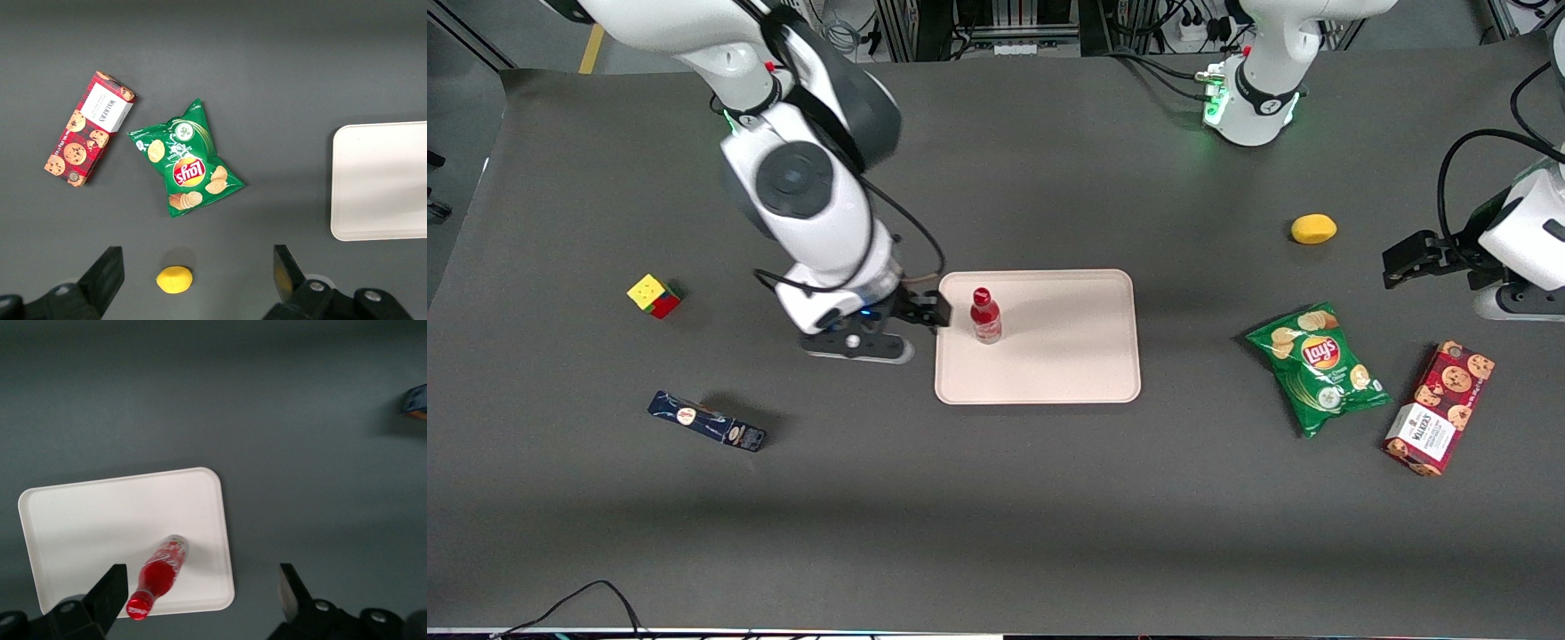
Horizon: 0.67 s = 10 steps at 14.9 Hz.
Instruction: Place coke bottle on tray
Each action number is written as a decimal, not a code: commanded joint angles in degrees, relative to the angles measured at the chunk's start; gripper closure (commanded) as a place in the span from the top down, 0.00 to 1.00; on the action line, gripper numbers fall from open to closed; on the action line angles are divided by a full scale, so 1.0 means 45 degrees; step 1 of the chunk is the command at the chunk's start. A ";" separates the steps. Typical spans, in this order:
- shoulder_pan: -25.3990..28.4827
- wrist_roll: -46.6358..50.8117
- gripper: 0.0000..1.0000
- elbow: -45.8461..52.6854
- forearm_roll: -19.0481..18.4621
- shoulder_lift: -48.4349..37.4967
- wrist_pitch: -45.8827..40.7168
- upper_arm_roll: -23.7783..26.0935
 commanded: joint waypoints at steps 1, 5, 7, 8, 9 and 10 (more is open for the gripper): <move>-0.0348 -0.1715 1.00 -0.1997 0.1236 -0.2644 -0.0112 -0.1234; -0.0328 -0.5364 1.00 -0.4124 0.2784 -0.5184 -0.0131 -0.3832; -0.0348 -0.6618 1.00 -0.5102 0.2805 -0.6298 -0.0325 -0.4810; -0.0348 -0.6990 1.00 -0.5184 0.2805 -0.6574 -0.0713 -0.5317; -0.0328 -0.7555 1.00 -0.5146 0.2805 -0.6712 -0.1239 -0.5786; -0.0328 -0.8082 1.00 -0.5126 0.2805 -0.6907 -0.1612 -0.6236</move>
